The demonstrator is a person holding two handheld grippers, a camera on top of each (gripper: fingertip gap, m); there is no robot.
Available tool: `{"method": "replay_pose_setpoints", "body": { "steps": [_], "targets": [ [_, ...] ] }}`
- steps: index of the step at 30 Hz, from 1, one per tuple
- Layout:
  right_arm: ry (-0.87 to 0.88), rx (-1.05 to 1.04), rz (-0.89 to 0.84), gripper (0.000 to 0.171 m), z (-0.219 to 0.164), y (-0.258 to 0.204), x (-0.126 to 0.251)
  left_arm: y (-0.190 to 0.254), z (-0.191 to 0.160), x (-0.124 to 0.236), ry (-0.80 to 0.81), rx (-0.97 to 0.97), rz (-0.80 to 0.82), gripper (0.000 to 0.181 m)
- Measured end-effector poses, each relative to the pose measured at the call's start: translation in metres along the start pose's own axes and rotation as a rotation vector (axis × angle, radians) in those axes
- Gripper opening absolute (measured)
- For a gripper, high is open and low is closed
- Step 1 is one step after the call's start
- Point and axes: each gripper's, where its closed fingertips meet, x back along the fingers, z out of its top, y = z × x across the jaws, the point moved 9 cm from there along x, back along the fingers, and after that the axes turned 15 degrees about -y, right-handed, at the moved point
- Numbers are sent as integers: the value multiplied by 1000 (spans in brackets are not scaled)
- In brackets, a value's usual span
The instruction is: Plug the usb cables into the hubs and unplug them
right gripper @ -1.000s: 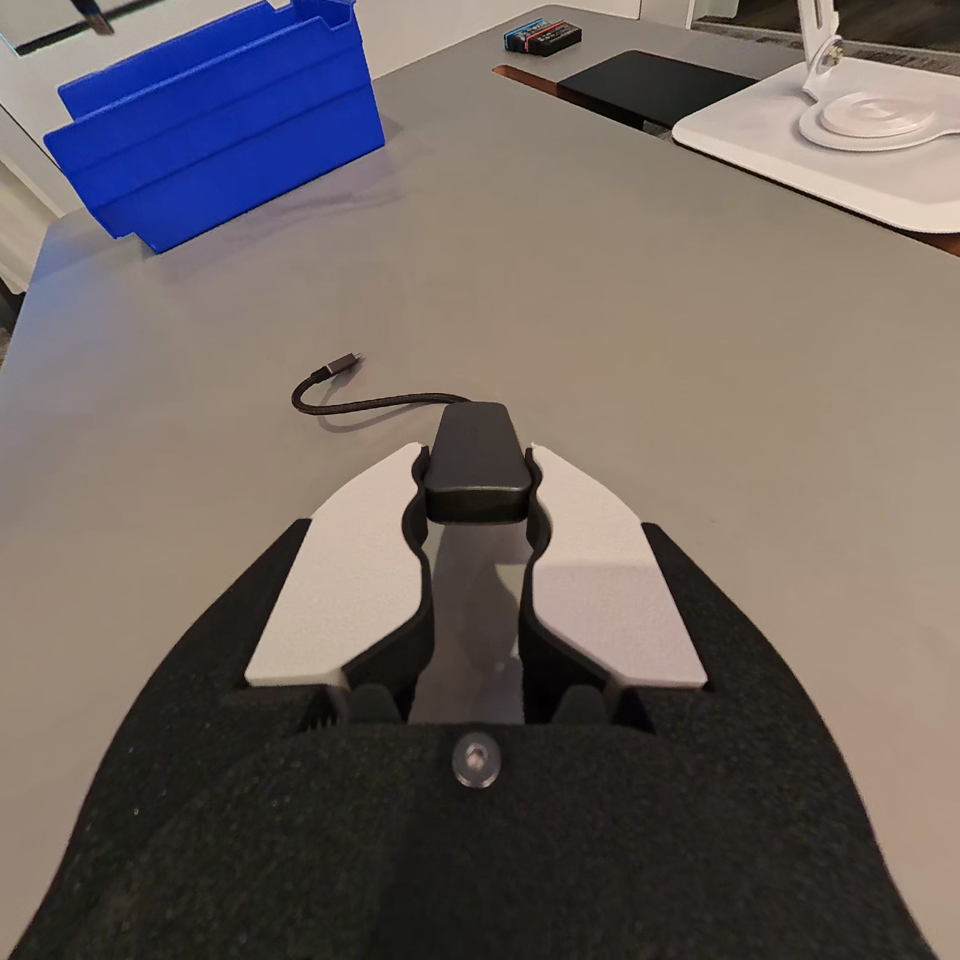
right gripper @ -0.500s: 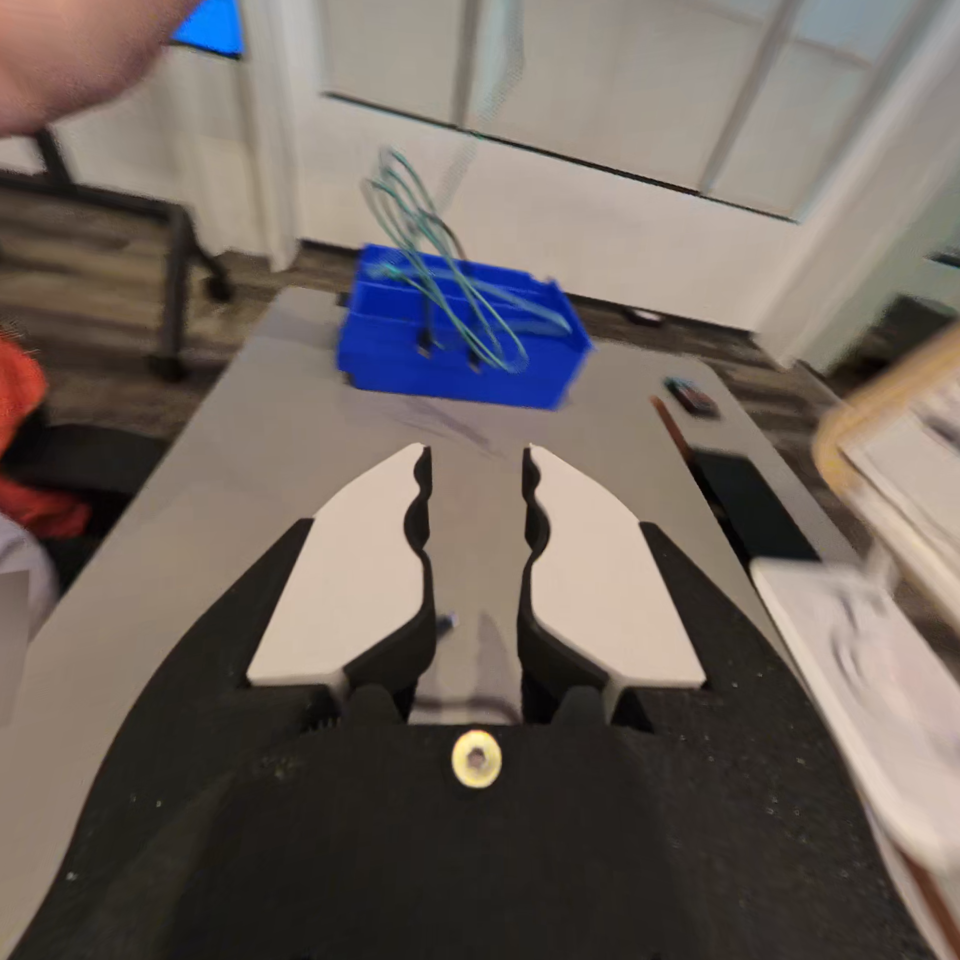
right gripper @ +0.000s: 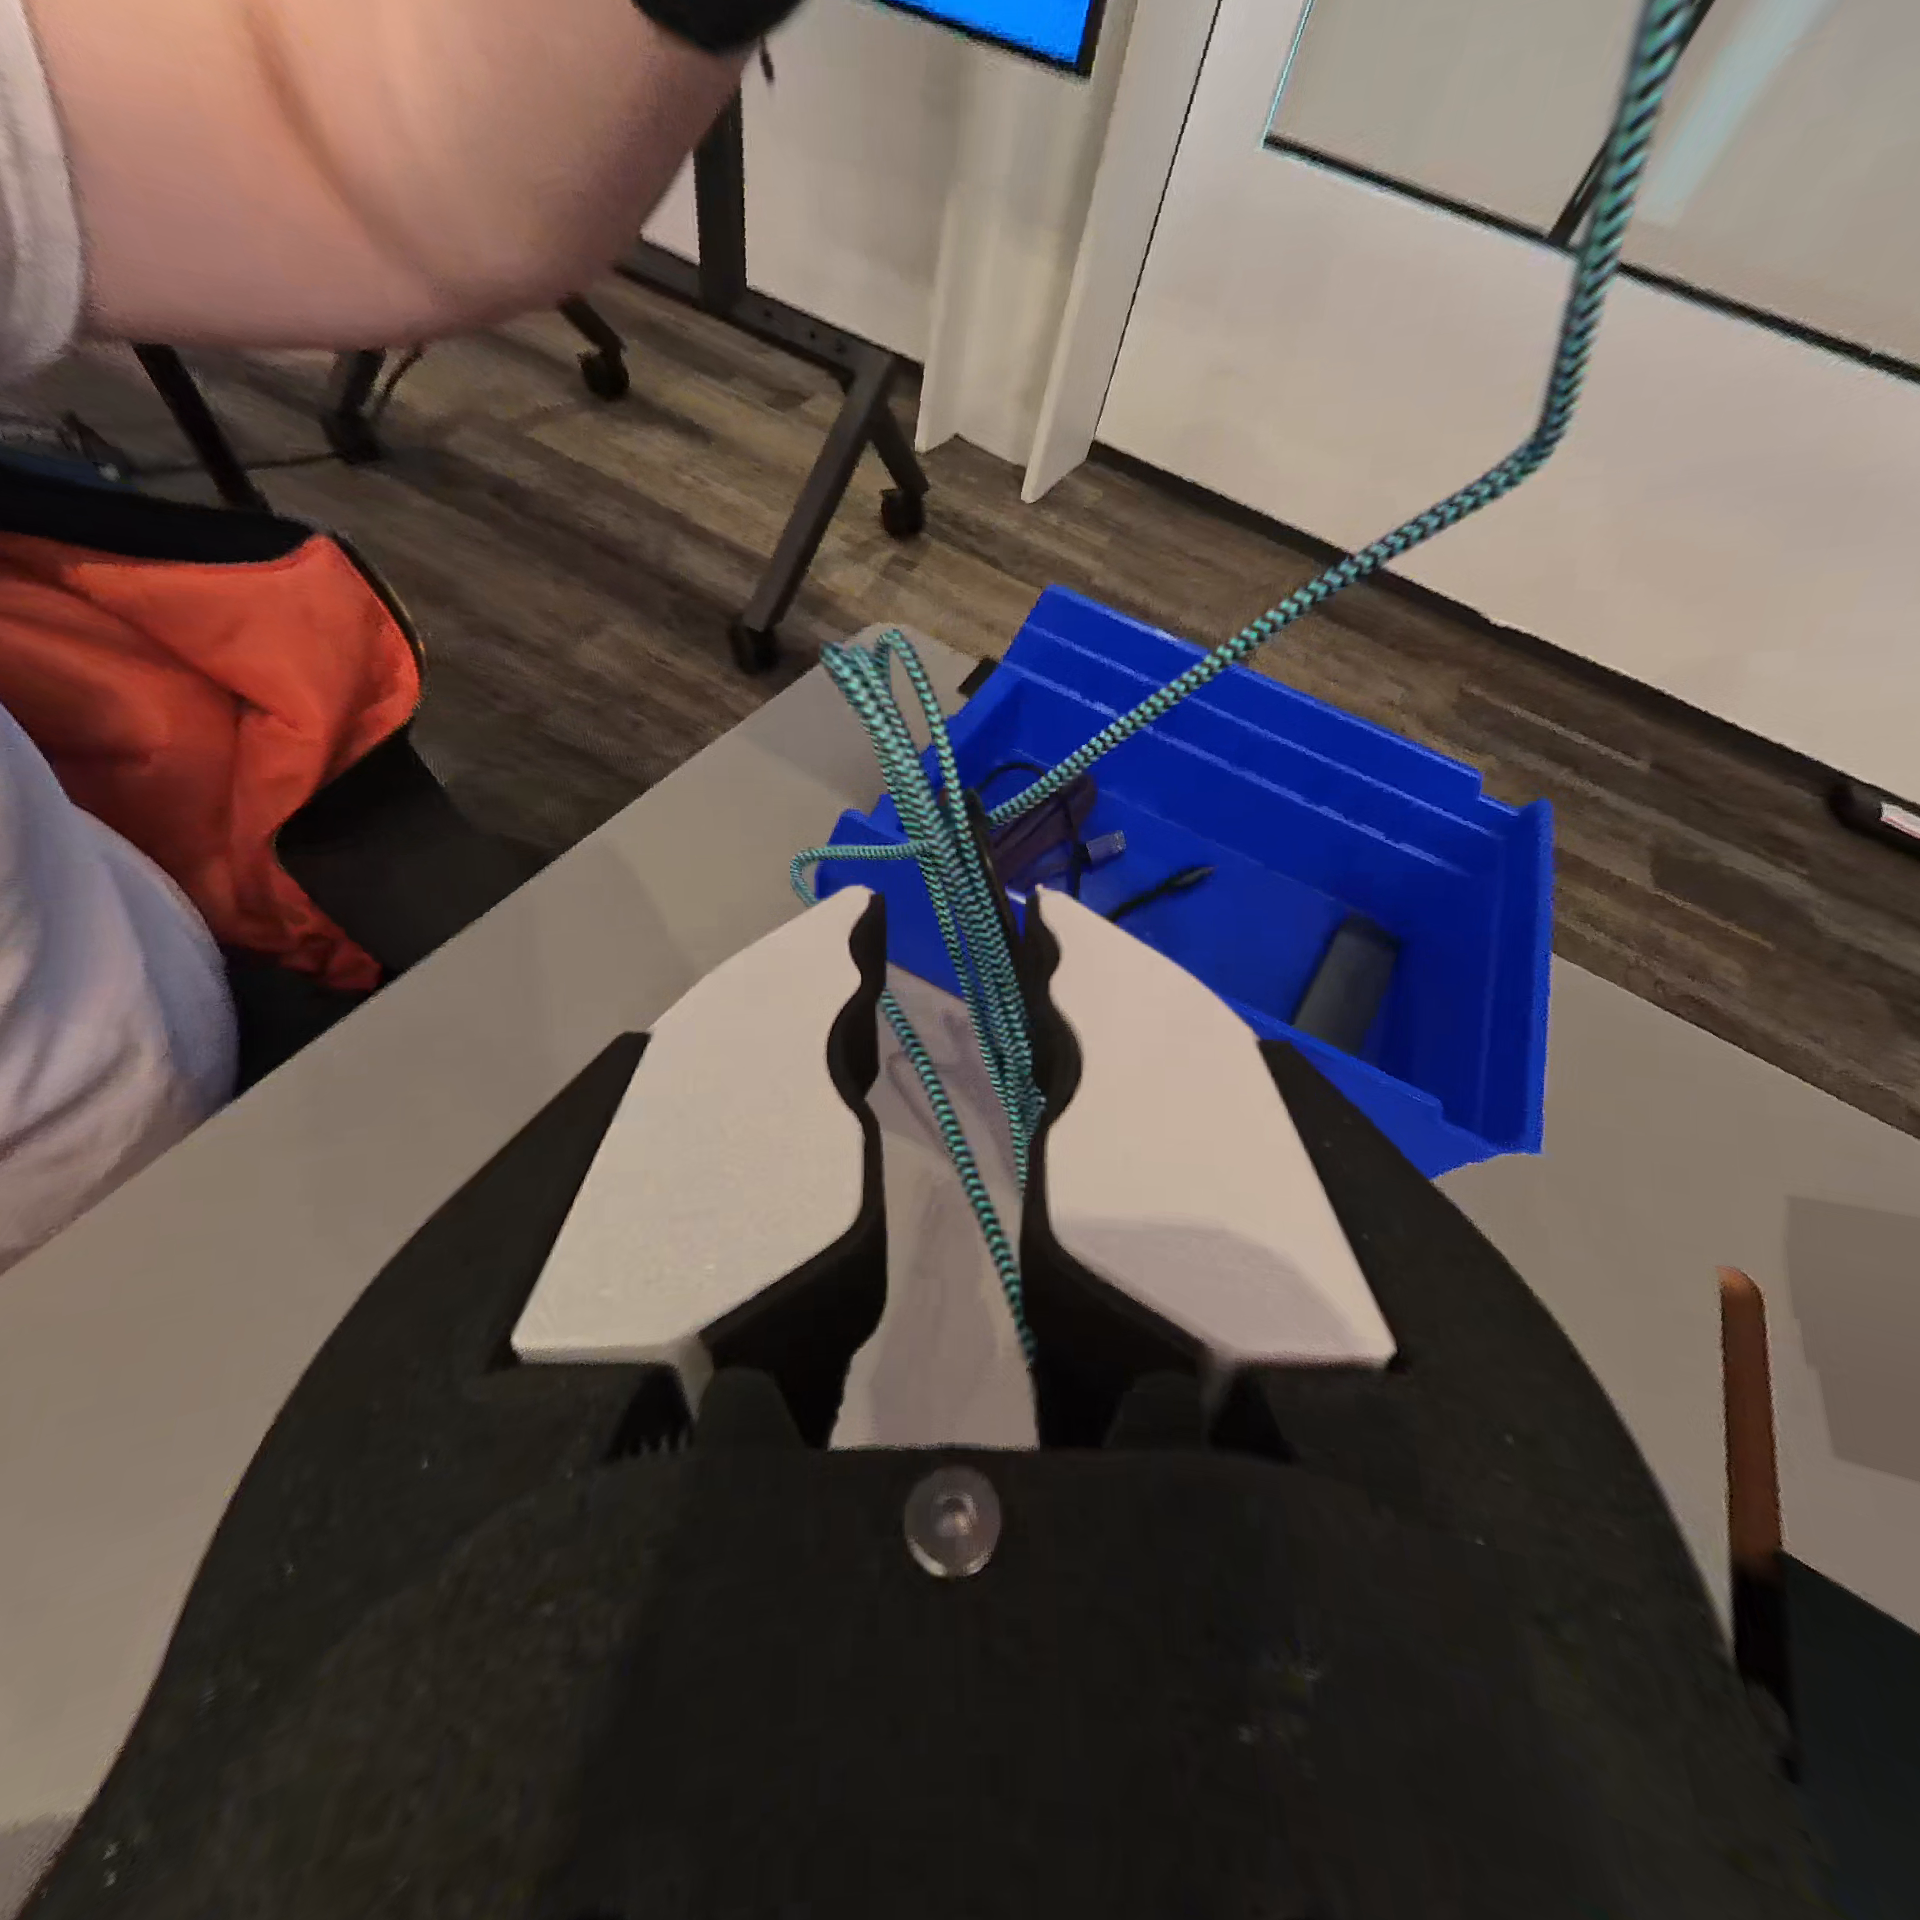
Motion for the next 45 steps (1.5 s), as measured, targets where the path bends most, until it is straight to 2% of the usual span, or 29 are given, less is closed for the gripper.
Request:
{"method": "replay_pose_setpoints", "body": {
  "steps": [6,8,17,25,35,40,45],
  "targets": [
    [-59,2,65,17,-2,13,-10,2,4,1,24,-11,-15,10],
    [-91,8,83,4,-5,14,-13,2,4,1,28,-13,-18,10],
    [-92,35,52,3,-1,17,-17,-4,-2,0,22,-2,-10,10],
    [67,30,2,2,13,22,10,-8,-23,-5,-10,30,-27,10],
    [300,62,0,1,38,18,65,-13,-61,-4,-57,91,-15,9],
    [297,58,-42,2,41,20,81,-16,-79,-4,-72,126,-9,9],
    [212,-32,-85,1,25,41,62,-17,-89,11,-41,168,-12,9]
  ]
}}
